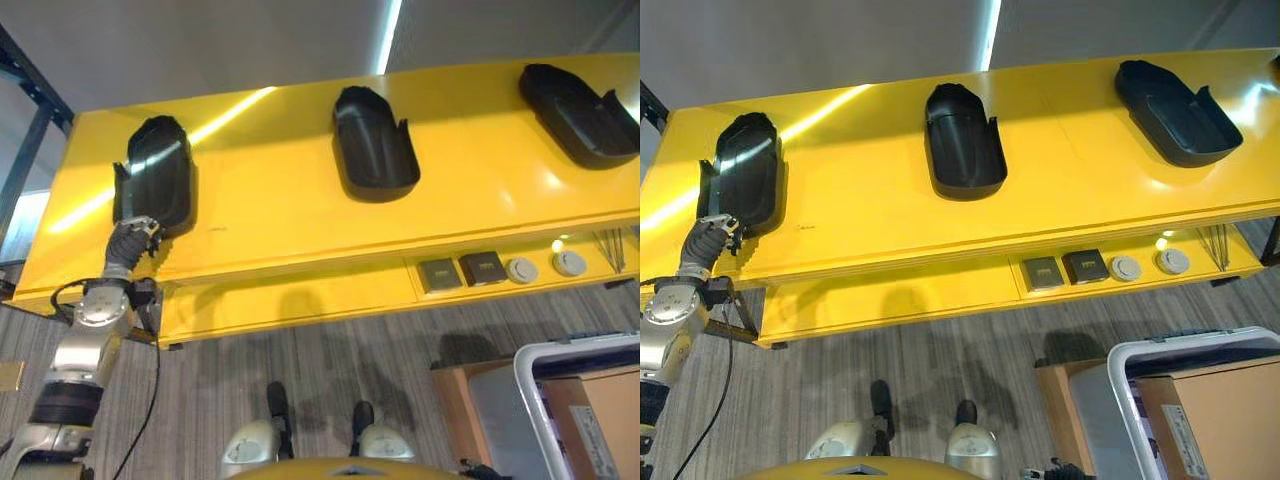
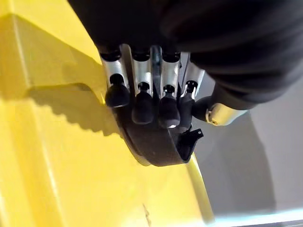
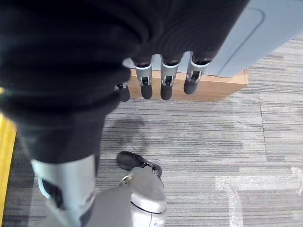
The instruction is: Move parts from the plastic box to the shelf.
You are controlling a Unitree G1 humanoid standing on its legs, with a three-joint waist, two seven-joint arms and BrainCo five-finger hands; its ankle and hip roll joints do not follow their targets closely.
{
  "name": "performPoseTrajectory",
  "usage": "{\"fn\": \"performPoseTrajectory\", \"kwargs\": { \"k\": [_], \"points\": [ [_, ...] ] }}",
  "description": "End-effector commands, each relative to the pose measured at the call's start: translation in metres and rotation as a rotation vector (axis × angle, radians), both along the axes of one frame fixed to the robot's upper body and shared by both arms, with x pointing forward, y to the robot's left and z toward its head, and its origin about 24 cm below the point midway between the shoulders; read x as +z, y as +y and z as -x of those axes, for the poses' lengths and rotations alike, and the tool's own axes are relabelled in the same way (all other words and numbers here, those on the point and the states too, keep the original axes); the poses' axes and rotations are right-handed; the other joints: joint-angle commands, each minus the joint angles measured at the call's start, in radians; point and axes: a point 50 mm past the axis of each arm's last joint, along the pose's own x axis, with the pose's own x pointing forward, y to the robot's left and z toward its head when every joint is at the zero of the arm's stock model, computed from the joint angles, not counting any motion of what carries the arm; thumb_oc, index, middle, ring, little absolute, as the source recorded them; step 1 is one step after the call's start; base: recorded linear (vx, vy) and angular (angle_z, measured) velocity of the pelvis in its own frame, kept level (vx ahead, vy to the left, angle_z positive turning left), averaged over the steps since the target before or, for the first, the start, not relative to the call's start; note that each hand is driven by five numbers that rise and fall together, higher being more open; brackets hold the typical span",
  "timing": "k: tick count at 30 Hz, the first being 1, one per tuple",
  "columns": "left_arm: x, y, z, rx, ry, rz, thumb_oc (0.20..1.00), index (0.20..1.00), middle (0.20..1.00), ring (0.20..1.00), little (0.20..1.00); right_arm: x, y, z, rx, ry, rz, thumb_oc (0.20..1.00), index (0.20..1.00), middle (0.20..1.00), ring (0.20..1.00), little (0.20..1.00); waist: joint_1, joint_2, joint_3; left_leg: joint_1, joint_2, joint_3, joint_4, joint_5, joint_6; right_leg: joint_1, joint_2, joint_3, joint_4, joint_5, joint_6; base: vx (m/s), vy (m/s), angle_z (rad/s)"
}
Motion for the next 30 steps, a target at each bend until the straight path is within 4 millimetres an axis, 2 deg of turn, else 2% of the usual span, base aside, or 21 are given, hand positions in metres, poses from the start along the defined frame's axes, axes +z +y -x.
{"fn": "performPoseTrajectory", "kwargs": {
  "k": [1,6,12,13,14,15,21,24,26,30],
  "points": [
    [0.031,0.003,-0.011,0.026,-0.121,-0.065,0.2,0.2,0.2,0.2,0.2,0.005,-0.011,0.0,0.055,0.036,0.027,1.0,1.0,1.0,1.0,1.0,-0.005,-0.003,-0.011,-0.064,0.132,0.02,0.122,-0.042,-0.059,-0.12,-0.055,0.046,0.107,-0.013,0.035,0.0,0.0,0.0],
    [0.04,0.016,-0.021,0.081,-0.13,-0.07,0.2,0.2,0.2,0.2,0.2,0.006,-0.012,-0.004,0.064,0.029,0.026,1.0,1.0,1.0,1.0,1.0,-0.021,-0.006,0.003,-0.077,0.134,0.023,0.14,-0.045,-0.057,-0.134,-0.052,0.062,0.118,-0.015,0.031,0.0,0.0,0.0],
    [0.044,0.013,-0.021,0.035,-0.16,-0.054,0.2,0.2,0.2,0.2,0.2,0.005,-0.011,-0.001,0.061,0.029,0.022,1.0,1.0,1.0,1.0,1.0,-0.023,-0.01,0.005,-0.072,0.134,0.026,0.144,-0.051,-0.055,-0.131,-0.053,0.066,0.113,-0.012,0.033,0.0,-0.005,-0.01],
    [0.05,0.004,-0.021,-0.032,-0.204,-0.028,0.495,0.495,0.495,0.495,0.495,0.004,-0.009,-0.001,0.055,0.023,0.019,1.0,1.0,1.0,1.0,1.0,-0.02,-0.012,0.007,-0.07,0.132,0.025,0.144,-0.053,-0.054,-0.128,-0.053,0.067,0.11,-0.011,0.033,0.0,0.0,0.0],
    [0.051,0.001,-0.02,-0.047,-0.214,-0.019,0.912,0.912,0.912,0.912,0.912,0.004,-0.009,-0.002,0.053,0.021,0.017,1.0,1.0,1.0,1.0,1.0,-0.019,-0.012,0.007,-0.07,0.132,0.025,0.144,-0.054,-0.053,-0.127,-0.053,0.066,0.109,-0.011,0.033,0.0,0.0,0.0],
    [0.054,-0.007,-0.019,-0.097,-0.24,0.009,1.0,1.0,1.0,1.0,1.0,0.004,-0.008,-0.002,0.049,0.016,0.015,1.0,1.0,1.0,1.0,1.0,-0.016,-0.013,0.008,-0.07,0.131,0.024,0.144,-0.055,-0.053,-0.125,-0.054,0.066,0.107,-0.01,0.033,0.0,0.0,0.0],
    [0.066,-0.054,0.004,-0.395,-0.383,0.248,1.0,1.0,1.0,1.0,1.0,0.0,0.001,0.001,0.023,0.011,0.007,1.0,1.0,1.0,1.0,1.0,0.011,-0.015,0.001,-0.048,0.12,0.013,0.136,-0.063,-0.052,-0.093,-0.057,0.05,0.083,-0.004,0.034,0.01,-0.022,0.0],
    [0.065,-0.066,0.015,-0.48,-0.411,0.387,1.0,1.0,1.0,1.0,1.0,-0.002,0.004,0.001,0.009,0.013,0.004,1.0,1.0,1.0,1.0,1.0,0.025,-0.015,-0.012,-0.042,0.117,0.006,0.129,-0.062,-0.053,-0.082,-0.056,0.042,0.071,0.001,0.033,0.01,-0.023,0.01],
    [0.06,-0.073,0.029,-0.545,-0.435,0.479,1.0,1.0,1.0,1.0,1.0,-0.004,0.009,0.003,0.002,0.016,-0.001,1.0,1.0,1.0,1.0,1.0,0.042,-0.017,-0.03,-0.025,0.115,0.002,0.122,-0.066,-0.057,-0.061,-0.056,0.027,0.053,0.007,0.034,0.01,-0.07,0.0],
    [0.033,-0.074,0.045,-0.539,-0.328,0.468,1.0,1.0,1.0,1.0,1.0,-0.004,0.012,0.002,-0.013,0.018,-0.001,1.0,1.0,1.0,1.0,1.0,0.076,-0.021,-0.054,0.0,0.114,-0.012,0.107,-0.07,-0.062,-0.03,-0.053,0.006,0.022,0.014,0.034,-0.02,-0.07,0.02]
  ]
}}
